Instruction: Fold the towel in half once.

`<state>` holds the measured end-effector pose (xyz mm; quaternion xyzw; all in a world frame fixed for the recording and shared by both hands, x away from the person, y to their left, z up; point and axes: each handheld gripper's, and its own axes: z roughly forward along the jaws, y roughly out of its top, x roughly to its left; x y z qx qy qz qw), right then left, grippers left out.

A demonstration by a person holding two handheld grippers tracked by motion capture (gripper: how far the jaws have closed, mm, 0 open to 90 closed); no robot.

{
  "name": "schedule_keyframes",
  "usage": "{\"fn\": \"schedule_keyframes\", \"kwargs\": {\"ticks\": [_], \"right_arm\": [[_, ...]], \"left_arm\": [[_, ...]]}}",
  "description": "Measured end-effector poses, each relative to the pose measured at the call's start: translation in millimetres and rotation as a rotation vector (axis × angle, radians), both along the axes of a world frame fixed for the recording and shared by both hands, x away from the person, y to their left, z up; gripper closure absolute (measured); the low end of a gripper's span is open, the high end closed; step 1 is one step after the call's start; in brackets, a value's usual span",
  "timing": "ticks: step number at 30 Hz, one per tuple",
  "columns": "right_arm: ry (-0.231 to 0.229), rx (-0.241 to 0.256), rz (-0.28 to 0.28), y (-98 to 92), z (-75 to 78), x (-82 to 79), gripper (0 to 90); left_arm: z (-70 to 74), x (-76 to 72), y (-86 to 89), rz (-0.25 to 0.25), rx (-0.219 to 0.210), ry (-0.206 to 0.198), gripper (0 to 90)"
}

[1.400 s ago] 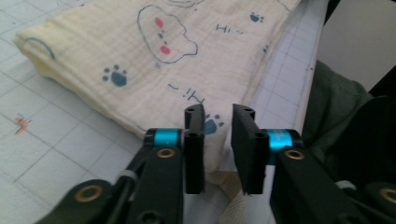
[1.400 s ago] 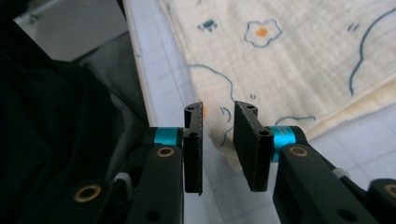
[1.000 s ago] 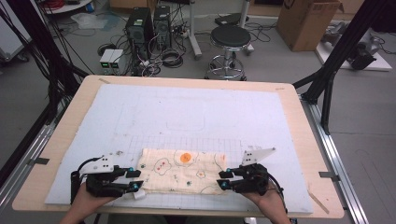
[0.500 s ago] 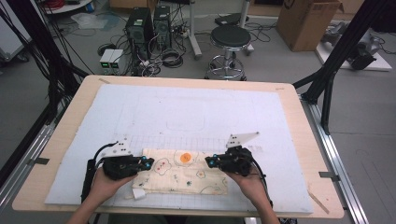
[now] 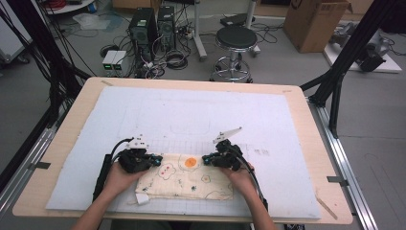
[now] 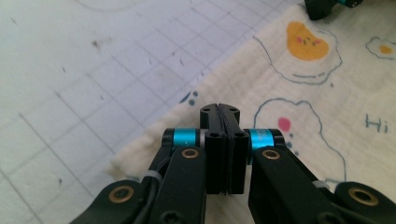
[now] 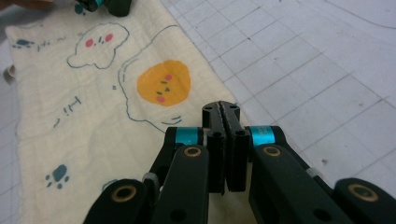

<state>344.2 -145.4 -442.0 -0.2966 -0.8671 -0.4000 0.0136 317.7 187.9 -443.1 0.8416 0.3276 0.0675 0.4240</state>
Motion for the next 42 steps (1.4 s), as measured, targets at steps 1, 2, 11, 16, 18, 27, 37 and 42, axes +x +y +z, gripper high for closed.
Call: {"fn": "schedule_keyframes", "kwargs": {"ticks": [1,2,11,16,18,27,37,42], "right_arm": [[-0.006,-0.004,-0.002,-0.6,0.4,-0.2,89.5],[-0.010,-0.015,-0.009,-1.5,1.2,-1.0,89.4],[-0.004,-0.011,-0.042,-28.5,1.3,-5.6,89.1],[-0.009,-0.009,-0.063,-46.9,1.0,-8.1,88.4],[-0.004,-0.007,-0.074,-52.9,0.8,-10.1,88.0],[-0.022,-0.006,-0.076,-63.5,1.4,-16.7,83.2],[-0.067,0.074,-0.077,-62.8,9.2,-24.5,69.2],[-0.102,0.088,-0.093,-61.4,14.1,-30.0,61.0]], "left_arm": [[-0.1,-0.3,2.3,0.001,0.004,-0.004,88.2],[-0.6,-0.4,4.5,0.001,-0.001,-0.004,88.2],[-1.7,-0.8,19.7,0.028,-0.020,0.009,87.1],[-1.4,-2.0,21.5,0.027,-0.017,0.005,85.5],[-1.3,-3.1,22.6,0.022,-0.010,-0.001,84.6],[-3.1,-6.8,28.0,0.021,-0.035,-0.007,81.2],[3.9,-10.7,31.3,0.014,-0.090,-0.026,67.1],[12.8,-18.9,31.7,-0.006,-0.134,-0.057,60.7]]}}
